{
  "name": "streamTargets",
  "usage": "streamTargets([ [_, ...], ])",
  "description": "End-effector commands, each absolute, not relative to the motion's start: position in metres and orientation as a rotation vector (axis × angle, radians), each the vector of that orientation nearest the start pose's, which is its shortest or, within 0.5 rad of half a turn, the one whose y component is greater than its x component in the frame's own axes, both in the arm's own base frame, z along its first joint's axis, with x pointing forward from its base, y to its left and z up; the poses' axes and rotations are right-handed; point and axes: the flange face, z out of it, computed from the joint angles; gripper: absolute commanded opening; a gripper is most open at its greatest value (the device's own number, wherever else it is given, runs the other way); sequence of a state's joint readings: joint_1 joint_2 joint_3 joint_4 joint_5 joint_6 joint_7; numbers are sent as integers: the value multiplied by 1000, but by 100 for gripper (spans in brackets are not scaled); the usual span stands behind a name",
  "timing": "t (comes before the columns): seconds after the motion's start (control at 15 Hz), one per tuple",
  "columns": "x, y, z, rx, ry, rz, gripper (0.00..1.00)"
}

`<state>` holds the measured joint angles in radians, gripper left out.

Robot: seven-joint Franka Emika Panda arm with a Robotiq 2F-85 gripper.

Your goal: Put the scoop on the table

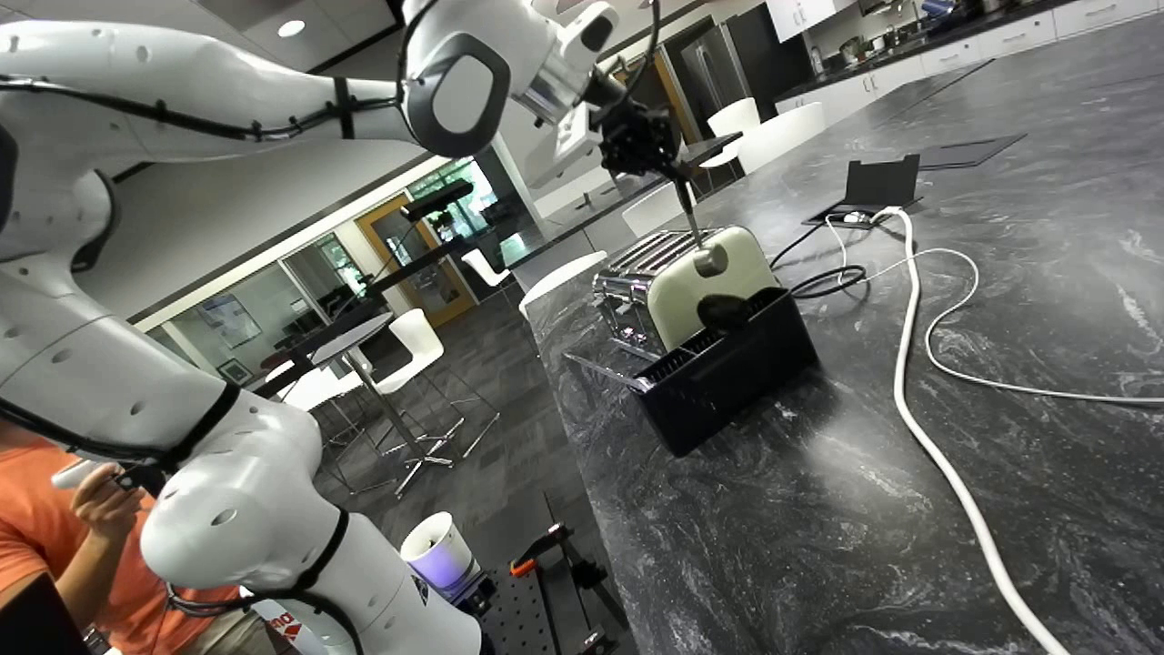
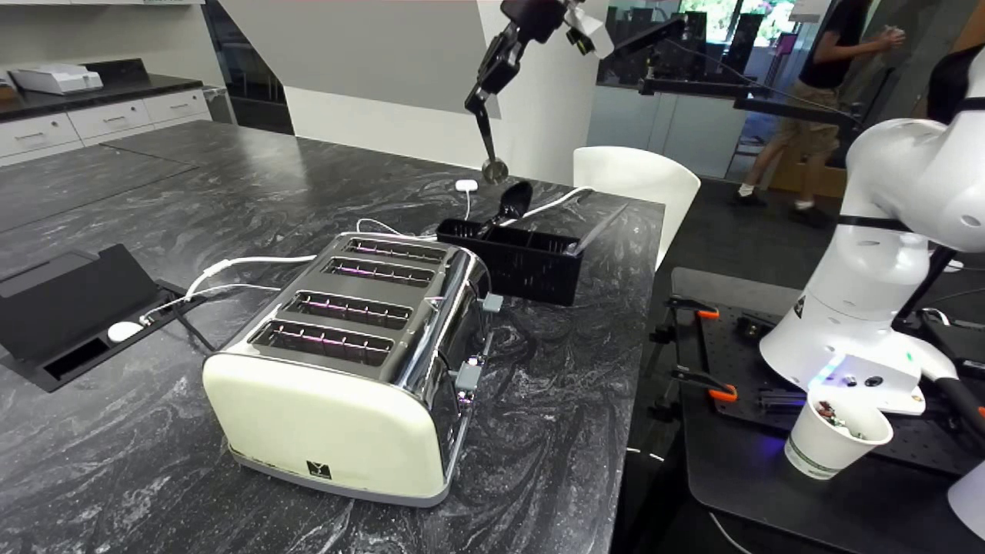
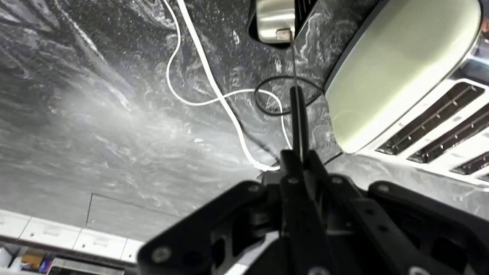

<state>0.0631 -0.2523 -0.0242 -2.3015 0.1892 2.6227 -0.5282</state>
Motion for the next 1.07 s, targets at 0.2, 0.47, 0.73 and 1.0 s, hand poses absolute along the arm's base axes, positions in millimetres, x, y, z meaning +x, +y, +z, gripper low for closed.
streamTargets([
  [0.2, 475, -13, 574, -2899, -548, -1093, 2],
  [0.47, 483, -45, 555, -3136, -531, -927, 2],
  [0.73, 484, -80, 508, -3320, -491, -579, 2],
  [1.0, 477, -109, 453, -3319, -493, -141, 2],
])
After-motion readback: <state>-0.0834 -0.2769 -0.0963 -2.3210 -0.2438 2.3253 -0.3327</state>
